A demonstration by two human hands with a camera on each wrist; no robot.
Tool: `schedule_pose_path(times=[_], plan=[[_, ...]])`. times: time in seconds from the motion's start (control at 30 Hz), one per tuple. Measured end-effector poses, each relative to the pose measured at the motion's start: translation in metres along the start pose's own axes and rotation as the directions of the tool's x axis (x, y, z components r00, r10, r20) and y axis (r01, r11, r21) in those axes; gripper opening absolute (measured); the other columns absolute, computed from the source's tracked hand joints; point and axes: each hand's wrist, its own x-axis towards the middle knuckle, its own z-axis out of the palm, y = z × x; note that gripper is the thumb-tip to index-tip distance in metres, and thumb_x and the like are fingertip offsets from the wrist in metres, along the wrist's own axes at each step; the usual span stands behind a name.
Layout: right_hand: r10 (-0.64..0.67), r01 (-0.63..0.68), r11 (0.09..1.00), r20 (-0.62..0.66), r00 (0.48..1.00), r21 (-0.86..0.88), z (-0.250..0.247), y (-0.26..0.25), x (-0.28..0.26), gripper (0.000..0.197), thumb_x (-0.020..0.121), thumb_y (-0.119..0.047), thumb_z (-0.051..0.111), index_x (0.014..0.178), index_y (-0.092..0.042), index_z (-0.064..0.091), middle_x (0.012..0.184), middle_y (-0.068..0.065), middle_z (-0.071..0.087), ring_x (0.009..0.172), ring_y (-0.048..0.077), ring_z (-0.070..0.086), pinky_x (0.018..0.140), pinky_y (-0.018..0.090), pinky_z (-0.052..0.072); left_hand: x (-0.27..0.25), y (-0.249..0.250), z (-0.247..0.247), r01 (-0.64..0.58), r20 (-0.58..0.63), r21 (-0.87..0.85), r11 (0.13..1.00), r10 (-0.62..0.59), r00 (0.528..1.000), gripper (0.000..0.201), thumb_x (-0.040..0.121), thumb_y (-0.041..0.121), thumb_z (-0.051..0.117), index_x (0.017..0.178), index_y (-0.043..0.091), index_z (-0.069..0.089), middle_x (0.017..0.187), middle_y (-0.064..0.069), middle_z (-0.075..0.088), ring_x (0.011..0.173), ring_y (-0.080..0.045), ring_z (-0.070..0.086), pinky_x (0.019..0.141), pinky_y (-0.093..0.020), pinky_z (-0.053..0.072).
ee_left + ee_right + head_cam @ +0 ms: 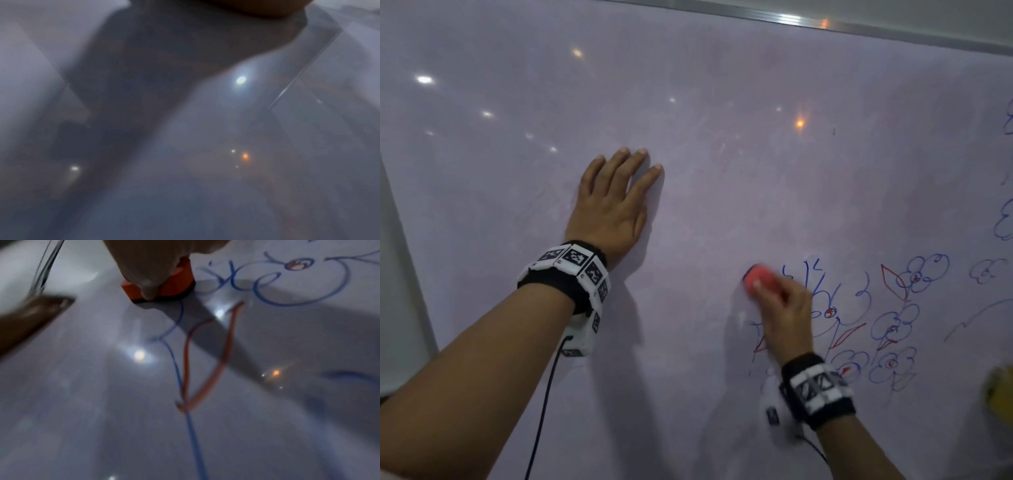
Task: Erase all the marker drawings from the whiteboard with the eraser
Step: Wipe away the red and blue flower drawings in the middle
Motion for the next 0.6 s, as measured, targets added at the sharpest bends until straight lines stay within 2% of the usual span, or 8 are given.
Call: schedule_pose_path(times=[0.07, 0.13, 0.23, 0.3, 0.4, 0.5, 0.53, 0.6], plan=[[0.15, -0.15, 0.989, -0.024, 0.988, -0.008, -0.002, 0.006, 0.008, 0.044, 0.082, -0.059, 0.054, 0.104, -0.022, 0.063, 0.097, -0.012, 0.055, 0.092, 0.0, 0.05, 0.089, 0.03, 0.044, -0.001, 0.0, 0.0, 0.001, -0.003, 0.005, 1.0, -0.001, 1.0, 0.05, 0.089, 0.019, 0.04, 0.138, 0.014, 0.037, 0.143, -0.015, 0.038, 0.133, -0.028, 0.023, 0.114, -0.036, 0.004], [0.158, -0.155, 0.987, 0.061, 0.986, -0.053, 0.007, -0.001, -0.016, 0.058, 0.076, -0.073, 0.044, 0.103, -0.024, 0.061, 0.099, -0.006, 0.06, 0.095, 0.008, 0.055, 0.09, 0.033, 0.045, -0.001, 0.001, 0.0, 0.003, -0.001, 0.006, 1.0, -0.003, 1.0, 0.05, 0.089, 0.019, 0.039, 0.139, 0.014, 0.037, 0.144, -0.015, 0.038, 0.134, -0.028, 0.023, 0.114, -0.036, 0.004], [-0.028, 0.01, 0.998, 0.312, 0.95, 0.057, 0.012, -0.013, -0.073, 0.032, 0.082, -0.04, 0.06, 0.11, -0.026, 0.057, 0.114, 0.005, 0.051, 0.102, 0.024, 0.05, 0.095, 0.038, 0.042, -0.001, 0.0, 0.0, 0.004, 0.013, 0.014, 1.0, -0.004, 1.0, 0.05, 0.09, 0.02, 0.037, 0.139, 0.014, 0.037, 0.144, -0.015, 0.038, 0.134, -0.028, 0.022, 0.114, -0.036, 0.004], [-0.325, 0.317, 0.945, 0.371, 0.87, 0.084, 0.008, 0.01, -0.078, 0.032, 0.081, -0.028, 0.06, 0.113, -0.029, 0.054, 0.113, 0.001, 0.048, 0.101, 0.022, 0.047, 0.093, 0.037, 0.04, -0.002, 0.0, 0.0, 0.008, 0.023, 0.02, 1.0, -0.008, 1.0, 0.05, 0.09, 0.02, 0.037, 0.139, 0.014, 0.036, 0.144, -0.015, 0.037, 0.134, -0.029, 0.022, 0.114, -0.036, 0.003], [-0.098, 0.101, 0.995, 0.251, 0.963, 0.003, -0.013, 0.026, -0.014, 0.018, 0.082, -0.044, 0.063, 0.095, -0.032, 0.062, 0.091, -0.016, 0.056, 0.087, 0.009, 0.051, 0.081, 0.034, 0.045, -0.001, 0.001, -0.001, 0.009, 0.025, 0.015, 1.0, -0.009, 1.0, 0.05, 0.09, 0.02, 0.038, 0.14, 0.014, 0.035, 0.144, -0.015, 0.036, 0.134, -0.029, 0.022, 0.115, -0.034, 0.001], [0.105, -0.105, 0.994, -0.047, 0.993, -0.017, -0.023, 0.035, 0.023, 0.03, 0.085, -0.027, 0.059, 0.114, -0.022, 0.055, 0.111, 0.0, 0.047, 0.099, 0.018, 0.045, 0.093, 0.032, 0.04, -0.001, 0.001, -0.001, 0.004, -0.004, 0.014, 1.0, -0.003, 1.0, 0.05, 0.088, 0.018, 0.04, 0.138, 0.013, 0.037, 0.142, -0.016, 0.038, 0.132, -0.03, 0.024, 0.115, -0.033, -0.001], [0.174, -0.174, 0.985, -0.018, 0.985, -0.016, -0.018, 0.034, 0.019, 0.031, 0.087, -0.036, 0.057, 0.116, -0.023, 0.055, 0.11, -0.005, 0.047, 0.1, 0.012, 0.045, 0.097, 0.032, 0.038, 0.0, 0.001, -0.001, 0.007, -0.015, 0.014, 1.0, -0.007, 1.0, 0.05, 0.087, 0.017, 0.041, 0.136, 0.013, 0.038, 0.141, -0.017, 0.039, 0.131, -0.031, 0.025, 0.114, -0.033, 0.0], [0.051, -0.036, 0.985, 0.087, 0.995, -0.169, -0.004, 0.02, -0.015, 0.038, 0.083, -0.062, 0.05, 0.108, -0.035, 0.059, 0.101, -0.017, 0.052, 0.097, 0.0, 0.049, 0.099, 0.036, 0.041, 0.003, 0.006, 0.0, 0.001, -0.045, 0.015, 1.0, 0.0, 0.999, 0.049, 0.085, 0.016, 0.045, 0.134, 0.014, 0.042, 0.138, -0.015, 0.04, 0.13, -0.03, 0.027, 0.113, -0.036, 0.005]])
